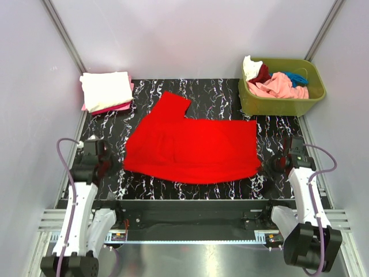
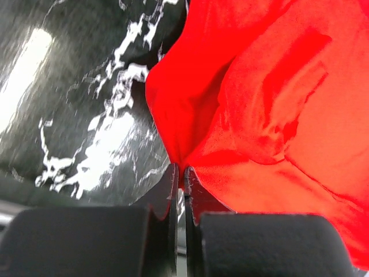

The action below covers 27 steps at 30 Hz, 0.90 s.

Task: Fold and stack the t-shirts
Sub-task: Fold the tshirt

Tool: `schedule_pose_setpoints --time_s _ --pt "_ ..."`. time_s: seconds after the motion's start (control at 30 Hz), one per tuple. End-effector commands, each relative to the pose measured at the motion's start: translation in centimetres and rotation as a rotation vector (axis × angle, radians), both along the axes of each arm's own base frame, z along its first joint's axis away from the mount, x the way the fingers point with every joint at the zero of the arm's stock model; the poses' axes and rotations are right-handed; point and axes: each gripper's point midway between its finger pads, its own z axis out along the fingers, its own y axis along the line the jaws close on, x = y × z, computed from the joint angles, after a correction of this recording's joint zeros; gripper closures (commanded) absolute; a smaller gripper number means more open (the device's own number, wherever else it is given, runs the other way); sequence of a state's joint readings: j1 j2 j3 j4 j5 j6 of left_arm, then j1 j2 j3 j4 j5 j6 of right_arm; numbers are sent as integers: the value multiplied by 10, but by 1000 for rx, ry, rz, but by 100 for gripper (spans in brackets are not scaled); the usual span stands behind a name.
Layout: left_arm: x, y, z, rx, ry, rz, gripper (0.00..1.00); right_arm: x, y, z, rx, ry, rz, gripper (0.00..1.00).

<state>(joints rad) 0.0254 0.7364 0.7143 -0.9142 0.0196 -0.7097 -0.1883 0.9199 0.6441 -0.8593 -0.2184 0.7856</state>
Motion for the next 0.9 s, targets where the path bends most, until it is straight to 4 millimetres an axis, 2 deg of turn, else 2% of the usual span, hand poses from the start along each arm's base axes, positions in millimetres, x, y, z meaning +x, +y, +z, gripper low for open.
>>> schedule_pose_setpoints --time_s 0.0,0.1,0.13,0.17,0.27,0.3,0.33,0.37,0.4,0.47,0.5,0.53,0.57,0.6,0.63,0.67,0.7,0.73,0.77,0.8,0.83,0.87 --pt "-17 -4 22 -18 -30 -8 95 -15 -3 4 -22 33 -24 100" --pt "-35 -6 23 -23 -24 -20 88 -20 -3 7 -24 26 -22 86" --pt "-41 -7 23 -28 -17 -25 77 -20 -3 9 -27 14 -20 78" --pt "-45 -9 27 -33 -39 -36 70 -20 -3 11 -33 9 -17 46" --pt "-41 -4 47 20 -92 -74 51 -16 -8 22 -62 -13 -23 4" --pt "-37 -1 53 55 -104 -101 47 -14 -10 26 -70 -25 -19 0" --pt "-26 0 69 74 -157 -116 38 -10 -8 30 -63 -45 -9 0" --pt "-16 -5 70 61 -148 -163 34 -7 -6 34 -52 -67 -6 0" --pt "0 -7 84 83 -206 -207 31 1 1 41 -16 -114 17 0" --pt "24 -16 84 50 -194 -267 26 11 14 47 42 -193 77 0" --pt "37 -20 88 43 -216 -302 26 24 19 56 63 -268 103 0" --pt "61 -24 104 38 -295 -325 25 28 31 65 121 -325 149 0" --pt "80 -30 96 7 -267 -357 26 32 37 67 152 -359 166 0" --pt "94 -32 98 5 -276 -378 30 43 47 81 163 -454 211 0" --pt "121 -36 118 4 -361 -406 32 45 57 94 191 -526 250 0" --pt "145 -37 101 -14 -308 -422 34 54 67 105 213 -633 278 0" --pt "172 -38 123 12 -378 -447 35 50 86 110 236 -679 345 0" --pt "190 -38 122 17 -380 -461 36 48 97 114 231 -729 374 0" --pt "215 -38 96 -1 -315 -472 36 46 105 102 241 -724 386 0" --pt "241 -38 119 17 -374 -486 39 43 123 104 257 -759 446 0" --pt "264 -41 90 -13 -307 -502 39 43 126 84 247 -719 446 0" --pt "279 -46 89 -23 -309 -521 39 46 132 81 250 -738 465 0"
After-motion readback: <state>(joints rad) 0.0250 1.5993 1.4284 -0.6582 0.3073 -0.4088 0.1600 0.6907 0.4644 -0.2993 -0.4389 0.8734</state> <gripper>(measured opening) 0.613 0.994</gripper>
